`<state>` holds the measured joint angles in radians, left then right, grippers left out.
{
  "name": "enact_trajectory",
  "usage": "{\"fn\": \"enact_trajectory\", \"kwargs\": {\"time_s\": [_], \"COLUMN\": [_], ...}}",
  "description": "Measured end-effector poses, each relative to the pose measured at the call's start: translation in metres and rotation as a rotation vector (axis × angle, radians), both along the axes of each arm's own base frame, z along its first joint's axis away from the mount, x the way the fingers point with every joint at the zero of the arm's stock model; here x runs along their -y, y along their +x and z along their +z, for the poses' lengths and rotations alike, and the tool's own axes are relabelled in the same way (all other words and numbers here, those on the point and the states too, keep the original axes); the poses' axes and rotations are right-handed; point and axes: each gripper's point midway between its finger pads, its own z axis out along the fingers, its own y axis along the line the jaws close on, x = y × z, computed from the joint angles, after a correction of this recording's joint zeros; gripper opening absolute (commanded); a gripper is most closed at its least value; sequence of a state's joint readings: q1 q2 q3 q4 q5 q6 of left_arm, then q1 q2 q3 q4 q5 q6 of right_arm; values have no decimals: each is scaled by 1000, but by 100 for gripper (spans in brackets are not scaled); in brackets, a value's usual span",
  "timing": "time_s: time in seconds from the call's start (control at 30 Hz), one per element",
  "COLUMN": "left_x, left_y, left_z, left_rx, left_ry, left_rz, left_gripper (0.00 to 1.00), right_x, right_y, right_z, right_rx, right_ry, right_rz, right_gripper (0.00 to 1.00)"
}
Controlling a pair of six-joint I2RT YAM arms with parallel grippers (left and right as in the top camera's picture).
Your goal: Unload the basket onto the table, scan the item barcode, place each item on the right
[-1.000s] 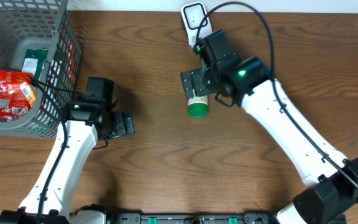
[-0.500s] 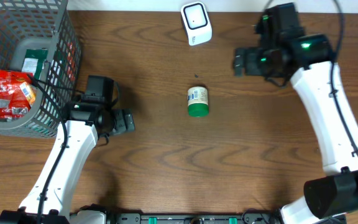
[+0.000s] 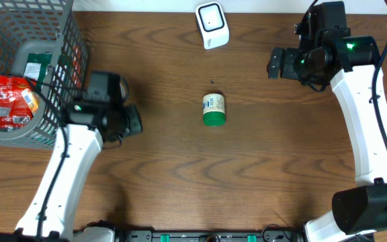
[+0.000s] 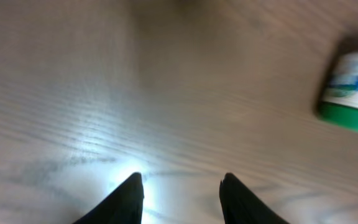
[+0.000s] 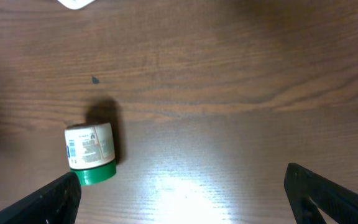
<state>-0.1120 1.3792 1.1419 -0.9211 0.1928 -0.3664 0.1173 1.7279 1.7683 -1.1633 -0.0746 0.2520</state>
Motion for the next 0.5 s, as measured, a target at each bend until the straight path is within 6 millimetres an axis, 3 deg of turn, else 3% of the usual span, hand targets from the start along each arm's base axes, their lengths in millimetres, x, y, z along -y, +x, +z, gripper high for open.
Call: {"fn": "enact_trajectory", "kwargs": {"time_s": [0.13, 0.23, 0.37, 0.43, 0.5], "left_x": [-4, -21, -77, -109, -143], "left_y": [25, 44, 53, 52, 47], "left_z": [88, 164, 255, 284, 298], "left_rx": [154, 350, 618, 710, 749], "left_ry": [15, 69, 205, 279, 358], "left_rz": [18, 77, 270, 386, 494], "left_gripper": [43, 53, 57, 68, 72], "right_x": [0, 0, 0, 0, 0], "right_y": [0, 0, 0, 0, 0], "right_z": [0, 0, 0, 0, 0], "right_rx": [0, 1, 1, 1, 1], "right_ry": [1, 1, 1, 1, 1], "right_rz": [0, 0, 1, 1, 1], "right_gripper": [99, 99, 99, 99, 99]}}
